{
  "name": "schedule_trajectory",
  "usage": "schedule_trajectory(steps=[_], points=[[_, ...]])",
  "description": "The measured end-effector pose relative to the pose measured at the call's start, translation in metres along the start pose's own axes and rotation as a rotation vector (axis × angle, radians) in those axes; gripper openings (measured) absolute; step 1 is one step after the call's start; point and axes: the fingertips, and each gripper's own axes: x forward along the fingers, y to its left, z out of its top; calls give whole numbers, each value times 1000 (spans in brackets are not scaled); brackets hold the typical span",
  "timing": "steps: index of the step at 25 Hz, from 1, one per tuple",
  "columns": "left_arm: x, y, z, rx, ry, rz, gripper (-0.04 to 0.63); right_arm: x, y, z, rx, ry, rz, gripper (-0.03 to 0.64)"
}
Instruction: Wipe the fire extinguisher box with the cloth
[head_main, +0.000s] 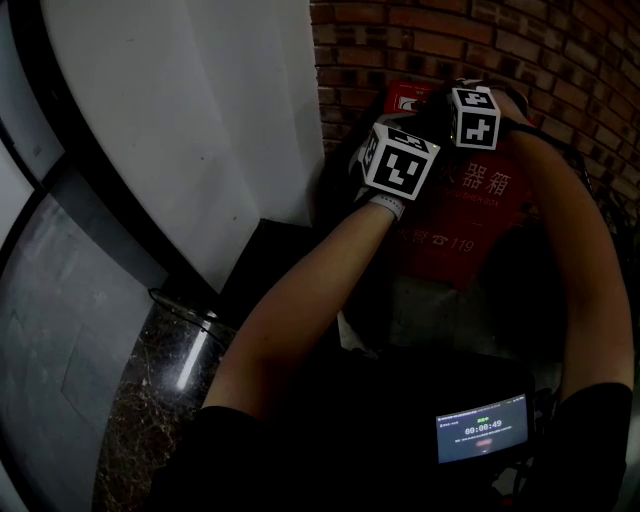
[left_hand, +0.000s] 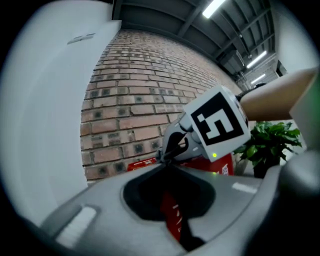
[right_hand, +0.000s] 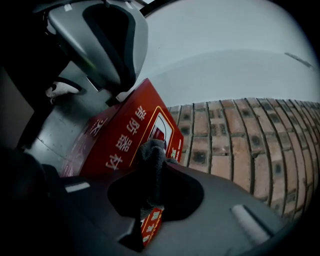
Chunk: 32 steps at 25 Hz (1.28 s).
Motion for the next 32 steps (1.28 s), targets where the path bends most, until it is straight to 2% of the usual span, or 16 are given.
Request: schedule_trajectory(steps=[15, 20, 24, 28, 32], points=[[29, -56, 18, -1, -17, -36, 3, -40, 35, -122, 115, 131, 10, 29], [36, -73, 21, -31, -1, -23, 3, -61, 52, -161, 146, 158, 3, 29], [39, -101, 21, -54, 17, -64, 3, -74, 64, -189, 172, 178, -8, 28], [37, -109, 21, -14, 23, -55, 3, -84, 74, -214, 178, 224, -3, 28], [29, -104, 20, 30, 29, -44, 3, -94, 74, -217, 149, 246, -5, 28]])
